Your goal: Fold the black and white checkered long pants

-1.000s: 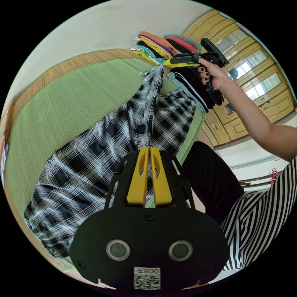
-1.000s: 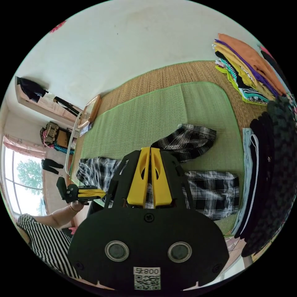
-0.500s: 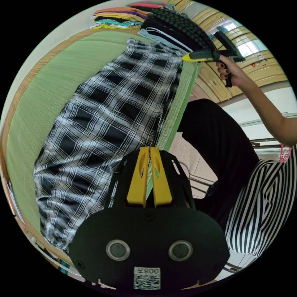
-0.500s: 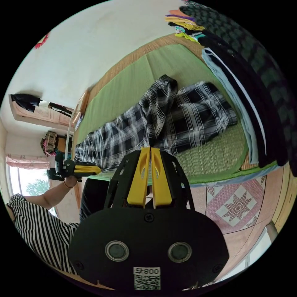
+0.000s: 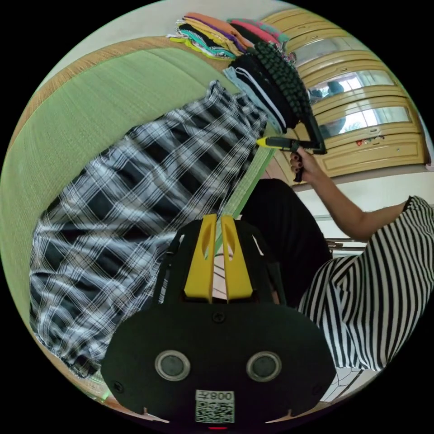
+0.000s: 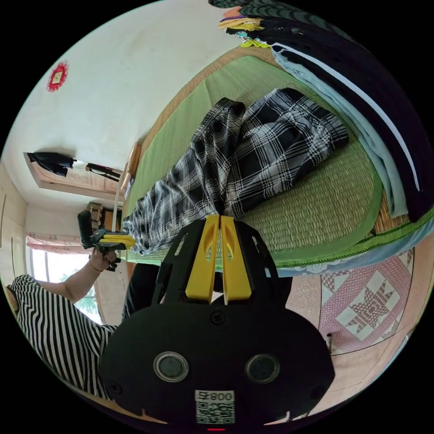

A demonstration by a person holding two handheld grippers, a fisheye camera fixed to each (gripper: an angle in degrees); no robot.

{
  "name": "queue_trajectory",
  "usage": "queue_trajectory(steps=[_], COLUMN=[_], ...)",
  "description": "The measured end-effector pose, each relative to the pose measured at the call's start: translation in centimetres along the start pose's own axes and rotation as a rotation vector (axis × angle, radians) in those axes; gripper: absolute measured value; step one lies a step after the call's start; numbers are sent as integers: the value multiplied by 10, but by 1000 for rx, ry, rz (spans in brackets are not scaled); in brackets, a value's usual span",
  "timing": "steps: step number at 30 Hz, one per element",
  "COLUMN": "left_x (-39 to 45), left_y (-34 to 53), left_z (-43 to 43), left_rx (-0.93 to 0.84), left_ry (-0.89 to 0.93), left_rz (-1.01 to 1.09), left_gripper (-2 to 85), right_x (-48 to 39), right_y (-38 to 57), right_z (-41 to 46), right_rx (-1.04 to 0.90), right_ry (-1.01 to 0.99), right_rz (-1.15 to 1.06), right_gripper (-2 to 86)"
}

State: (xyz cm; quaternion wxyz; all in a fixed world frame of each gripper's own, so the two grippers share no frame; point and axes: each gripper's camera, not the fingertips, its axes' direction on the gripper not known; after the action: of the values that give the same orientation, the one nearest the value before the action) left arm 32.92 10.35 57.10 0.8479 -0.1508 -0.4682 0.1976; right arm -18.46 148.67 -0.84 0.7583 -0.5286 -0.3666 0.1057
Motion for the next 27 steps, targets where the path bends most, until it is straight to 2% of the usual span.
queue_trajectory(steps=[7,14,20,27], left_x=[30,34,51,70], left_y=[-91,-175,-186,-193], left_z=[-43,-49,-73,-94], left_rx=[101,105,141,127], left_ry=[4,40,47,45], left_rz=[118,26,0,-10], left_gripper=[49,46,41,36], right_x=[-22,-125,-164,-149], right_y=[29,-17,-33,-23], right_z=[-17,28,76,86], right_rx=[99,95,92,80], right_ry=[59,350,508,487], right_rz=[4,-329,-458,-403], right_gripper=[37,74,73,47])
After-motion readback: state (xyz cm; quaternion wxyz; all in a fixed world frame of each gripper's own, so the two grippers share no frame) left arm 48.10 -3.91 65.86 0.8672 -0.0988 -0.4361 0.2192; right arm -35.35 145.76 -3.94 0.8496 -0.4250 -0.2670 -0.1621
